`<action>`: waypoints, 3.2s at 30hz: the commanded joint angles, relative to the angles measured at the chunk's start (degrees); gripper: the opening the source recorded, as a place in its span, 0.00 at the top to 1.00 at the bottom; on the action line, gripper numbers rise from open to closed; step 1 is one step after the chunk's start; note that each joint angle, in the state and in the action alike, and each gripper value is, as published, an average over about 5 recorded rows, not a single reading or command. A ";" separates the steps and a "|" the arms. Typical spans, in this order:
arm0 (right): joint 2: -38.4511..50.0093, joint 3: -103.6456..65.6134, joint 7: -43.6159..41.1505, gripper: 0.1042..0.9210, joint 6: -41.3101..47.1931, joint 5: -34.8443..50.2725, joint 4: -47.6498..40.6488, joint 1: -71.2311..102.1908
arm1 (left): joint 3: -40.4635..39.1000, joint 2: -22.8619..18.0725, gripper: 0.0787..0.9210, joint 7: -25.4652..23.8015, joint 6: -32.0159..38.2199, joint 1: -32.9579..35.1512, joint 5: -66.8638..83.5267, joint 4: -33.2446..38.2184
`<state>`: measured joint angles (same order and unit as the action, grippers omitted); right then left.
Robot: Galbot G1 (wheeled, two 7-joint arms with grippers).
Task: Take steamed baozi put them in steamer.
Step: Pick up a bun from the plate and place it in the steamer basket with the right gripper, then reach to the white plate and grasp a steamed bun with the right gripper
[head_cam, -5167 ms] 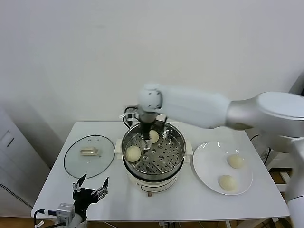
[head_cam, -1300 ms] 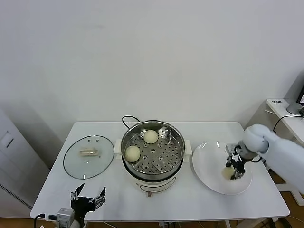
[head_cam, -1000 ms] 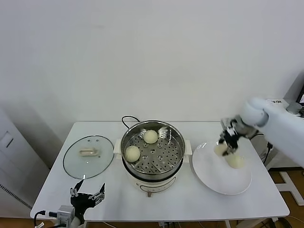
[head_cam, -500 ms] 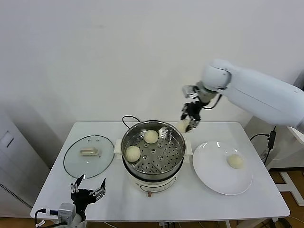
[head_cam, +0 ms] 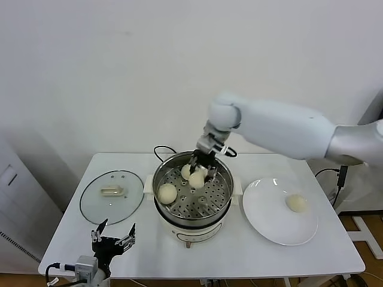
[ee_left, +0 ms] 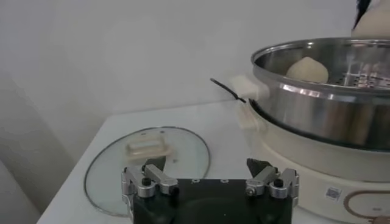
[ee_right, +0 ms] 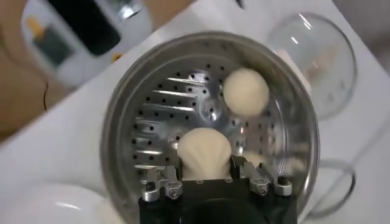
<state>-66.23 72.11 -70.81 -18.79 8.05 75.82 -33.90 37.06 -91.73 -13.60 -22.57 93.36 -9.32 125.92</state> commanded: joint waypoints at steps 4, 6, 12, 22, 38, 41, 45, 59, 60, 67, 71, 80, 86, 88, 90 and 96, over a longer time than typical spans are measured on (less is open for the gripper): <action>-4.26 3.32 0.30 0.54 -19.53 -13.94 6.61 2.54 | -0.10 -0.22 0.12 0.06 0.11 0.19 0.07 0.21; -3.69 4.08 0.19 0.54 -19.02 -14.07 8.08 2.71 | -0.14 -0.23 0.12 0.05 0.10 0.11 0.12 0.17; -3.65 3.85 0.43 0.54 -18.33 -16.31 9.18 4.21 | -0.43 -0.31 0.12 0.04 0.08 0.03 0.11 0.07; -3.74 3.60 0.27 0.54 -16.85 -16.38 9.17 4.73 | -0.52 -0.37 0.12 0.08 0.17 0.23 0.08 -0.07; 6.10 -5.46 -5.59 0.13 -0.53 -6.97 10.09 -1.74 | -0.73 -0.36 0.12 -0.19 -0.12 -0.56 -0.06 -0.89; 10.45 -10.01 -6.24 0.12 8.28 -4.81 7.77 -2.13 | -0.65 -0.16 0.12 -0.32 -0.35 -0.42 0.94 -0.77; 17.36 -11.22 -6.86 0.12 22.13 -0.43 4.79 -3.63 | -0.45 0.36 0.12 -0.77 -1.16 -0.23 3.43 -0.32; 37.24 -22.63 -6.36 0.12 32.63 -12.70 -3.25 11.50 | 1.58 1.63 0.12 -1.98 -2.77 -0.78 8.70 -0.53; 37.03 -25.22 -5.93 0.12 31.48 -14.35 -4.30 14.69 | 1.68 1.51 0.12 -1.94 -2.85 -0.77 8.86 -0.64; 30.02 -41.75 -5.14 0.12 18.19 -22.73 -14.82 31.91 | 2.37 1.20 0.12 -1.96 -3.30 0.52 8.95 -0.52; 25.60 -47.04 -5.91 0.12 13.65 -28.41 -19.24 36.38 | 2.78 1.06 0.12 -1.99 -3.59 1.05 8.93 -0.52; 24.34 -49.53 -6.54 0.12 17.60 -30.30 -20.81 39.69 | 3.34 1.20 0.12 -2.00 -3.76 1.24 8.91 -1.18; 21.63 -53.92 -4.20 0.12 16.20 -31.72 -25.61 42.13 | 3.32 1.42 0.12 -2.04 -3.93 1.03 8.88 -1.55; 21.16 -54.59 -3.74 0.12 16.11 -32.40 -25.87 42.96 | 3.35 1.49 0.12 -2.03 -3.96 1.01 8.87 -1.66; 20.52 -55.40 -3.13 0.12 15.57 -33.50 -26.20 43.65 | 3.35 1.56 0.12 -2.00 -4.02 1.01 8.80 -1.82; 19.17 -57.72 -3.84 0.12 13.31 -38.23 -27.54 44.37 | 3.34 1.61 0.12 -1.98 -4.05 1.08 8.70 -2.04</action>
<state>-44.69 19.80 -75.05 -3.01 -24.04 52.10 6.83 40.29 -90.14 -15.58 -26.55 94.30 -0.69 124.05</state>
